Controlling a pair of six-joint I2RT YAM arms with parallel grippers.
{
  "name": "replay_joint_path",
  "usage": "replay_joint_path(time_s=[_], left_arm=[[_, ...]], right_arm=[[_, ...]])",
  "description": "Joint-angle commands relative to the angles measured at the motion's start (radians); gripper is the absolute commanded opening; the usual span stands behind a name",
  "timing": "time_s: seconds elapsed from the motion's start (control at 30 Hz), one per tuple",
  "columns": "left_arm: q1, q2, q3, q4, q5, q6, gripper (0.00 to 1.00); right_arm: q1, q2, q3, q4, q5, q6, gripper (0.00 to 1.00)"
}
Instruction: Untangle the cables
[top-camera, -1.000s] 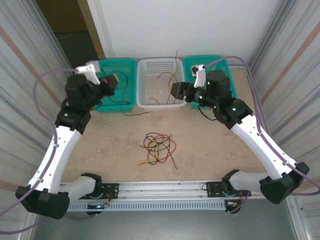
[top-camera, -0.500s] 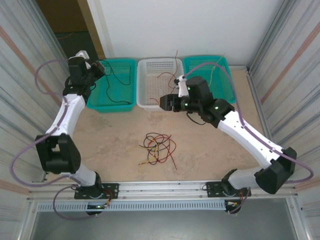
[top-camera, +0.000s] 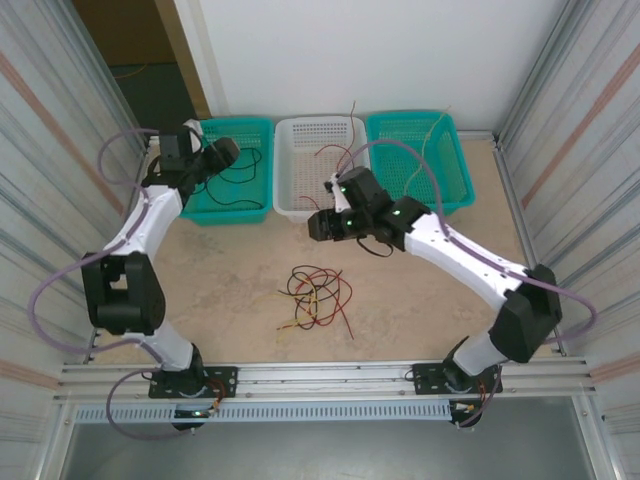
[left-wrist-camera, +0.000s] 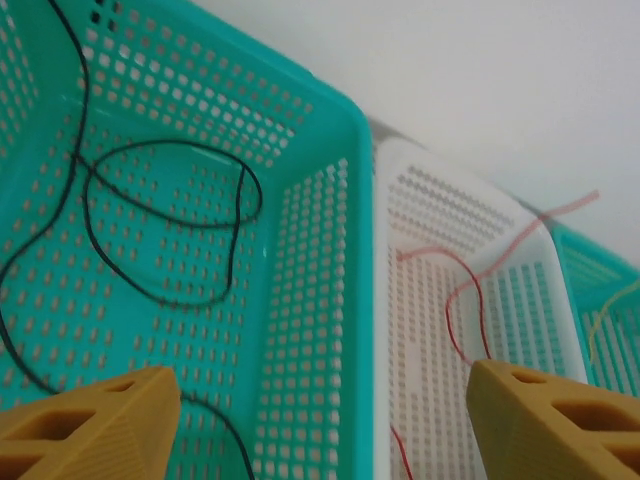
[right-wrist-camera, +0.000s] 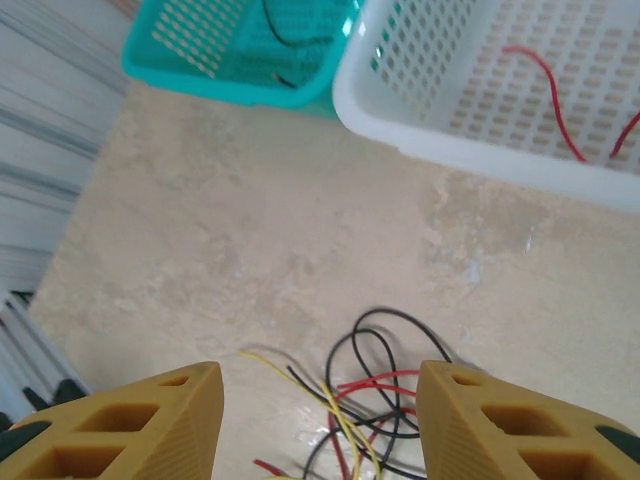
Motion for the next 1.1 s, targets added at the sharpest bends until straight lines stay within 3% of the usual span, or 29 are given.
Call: replay_joint_path(time_s=[0.0, 0.13, 0.3, 0.47, 0.57, 0.67, 0.8, 0.87, 1.0, 1.07], left_arm=[[-0.063, -0.221, -0.082, -0.089, -0.019, 0.087, 0.75], [-0.141, -0.464, -0.274, -0.155, -0.02, 0.091, 0.74], [-0.188, -0.749, -0.5, -0.21, 0.035, -0.002, 0.73], [-0.221, -0.929, -0.61, -0.242, 0.051, -0.038, 0.73], [-0.223, -0.951, -0.638, -0.221, 0.086, -0.066, 0.71], [-0.235, -0.927, -0.645, -0.186, 0.127, -0.073, 0.69], [-0.276, -0.901, -0.645, -0.174, 0.125, -0.06, 0.68], [-0.304, -0.895, -0.664, -0.159, 0.129, -0.059, 0.69], [-0.365, -0.866, -0.725, -0.131, 0.127, -0.073, 0.68], [-0.389, -0.853, -0.751, -0.109, 0.128, -0.086, 0.68]], right_arm=[[0.074, 0.064, -0.036, -0.047, 0.02, -0.001, 0.52], [0.156, 0.154, -0.055, -0.05, 0.033, 0.028, 0.52], [0.203, 0.229, -0.067, -0.055, 0.053, 0.067, 0.49], [0.213, 0.256, -0.082, -0.058, 0.094, 0.089, 0.41], [0.214, 0.259, -0.08, -0.065, 0.131, 0.097, 0.27], [0.215, 0.259, -0.076, -0.075, 0.166, 0.102, 0.24], [0.216, 0.253, -0.061, -0.127, 0.237, 0.126, 0.44], [0.216, 0.24, -0.071, -0.128, 0.244, 0.144, 0.48], [0.224, 0.242, -0.095, -0.084, 0.211, 0.192, 0.49], [0.228, 0.262, -0.096, -0.049, 0.176, 0.21, 0.44]])
